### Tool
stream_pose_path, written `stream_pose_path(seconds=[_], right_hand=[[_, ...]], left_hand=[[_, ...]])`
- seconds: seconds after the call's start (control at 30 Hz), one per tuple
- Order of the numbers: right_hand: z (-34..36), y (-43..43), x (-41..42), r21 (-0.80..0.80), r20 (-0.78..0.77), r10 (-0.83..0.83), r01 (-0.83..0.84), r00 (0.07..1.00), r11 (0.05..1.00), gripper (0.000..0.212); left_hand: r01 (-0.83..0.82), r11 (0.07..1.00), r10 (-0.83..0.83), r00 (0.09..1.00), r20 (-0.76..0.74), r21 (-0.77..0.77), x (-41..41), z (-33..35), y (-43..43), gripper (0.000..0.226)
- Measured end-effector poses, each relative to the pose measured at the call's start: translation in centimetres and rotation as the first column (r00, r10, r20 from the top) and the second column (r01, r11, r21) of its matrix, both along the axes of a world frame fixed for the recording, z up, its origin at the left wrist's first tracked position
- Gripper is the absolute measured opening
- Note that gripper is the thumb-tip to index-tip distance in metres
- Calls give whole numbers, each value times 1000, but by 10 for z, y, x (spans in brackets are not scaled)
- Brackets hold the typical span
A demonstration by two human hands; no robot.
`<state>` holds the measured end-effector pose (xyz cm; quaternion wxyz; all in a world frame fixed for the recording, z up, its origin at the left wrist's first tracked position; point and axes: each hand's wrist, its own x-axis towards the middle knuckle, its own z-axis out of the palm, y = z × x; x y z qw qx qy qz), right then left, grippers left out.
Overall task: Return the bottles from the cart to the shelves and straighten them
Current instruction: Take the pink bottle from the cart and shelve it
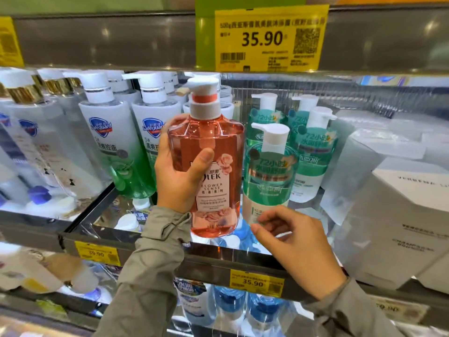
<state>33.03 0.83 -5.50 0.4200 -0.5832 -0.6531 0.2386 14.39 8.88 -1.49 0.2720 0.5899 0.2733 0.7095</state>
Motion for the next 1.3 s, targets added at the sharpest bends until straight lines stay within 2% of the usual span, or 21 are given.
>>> stream_pose_path(seconds=[0.1,0.17,0.23,0.47,0.6,0.73,0.97,1.1,1.2,1.3], right_hand=[[1,12,3,4,3,46,-46,999,999,14],[0,17,5,-6,8,51,-51,999,999,15],[-2,20,5,-7,5,44,-44,999,999,16],[-4,39,1,17,17,-39,38,999,999,21],[-3,44,0,21,52,-44,43,998,999,23],[-7,53,2,14,-6,-45,45,999,999,18],[-8,71,8,2,-30,-61,62,998,998,31],[-19,75,7,26,-58,-93,95,994,995,20],[-22,77,2,56,-1,-93,93,996,994,13],[-21,85,-2,74,-16,-90,91,996,993,10]], left_hand=[[-2,1000,2,1000,-12,-1,0,-1,2,81],[9,1000,-9,1000,-17,-9,1,0,2,78],[12,1000,-12,1000,-19,-7,0,0,1,75],[10,1000,-10,1000,-19,3,0,-2,2,87],[12,1000,-12,1000,-8,-6,1,0,1,80],[6,1000,-6,1000,-7,-6,3,3,3,73],[-27,999,27,1000,5,-21,6,6,5,71],[-22,999,22,1000,20,-37,5,1,7,76],[-29,999,29,1000,2,-33,5,2,5,75],[-30,998,30,1000,2,-57,6,7,4,75]])
